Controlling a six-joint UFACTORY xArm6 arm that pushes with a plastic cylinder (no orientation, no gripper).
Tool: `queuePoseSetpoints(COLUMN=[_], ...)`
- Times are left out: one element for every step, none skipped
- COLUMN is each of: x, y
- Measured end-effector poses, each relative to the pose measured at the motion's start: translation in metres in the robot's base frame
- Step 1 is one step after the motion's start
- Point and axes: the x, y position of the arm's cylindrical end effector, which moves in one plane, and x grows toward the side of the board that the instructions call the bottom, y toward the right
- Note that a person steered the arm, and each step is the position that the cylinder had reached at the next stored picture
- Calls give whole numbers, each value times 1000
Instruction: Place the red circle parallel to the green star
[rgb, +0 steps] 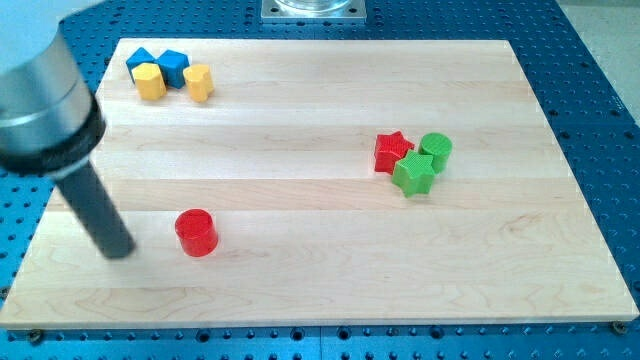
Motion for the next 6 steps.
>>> queuePoseSetpoints(x=[5,4,10,11,-19,-40], y=[56,114,98,62,73,115])
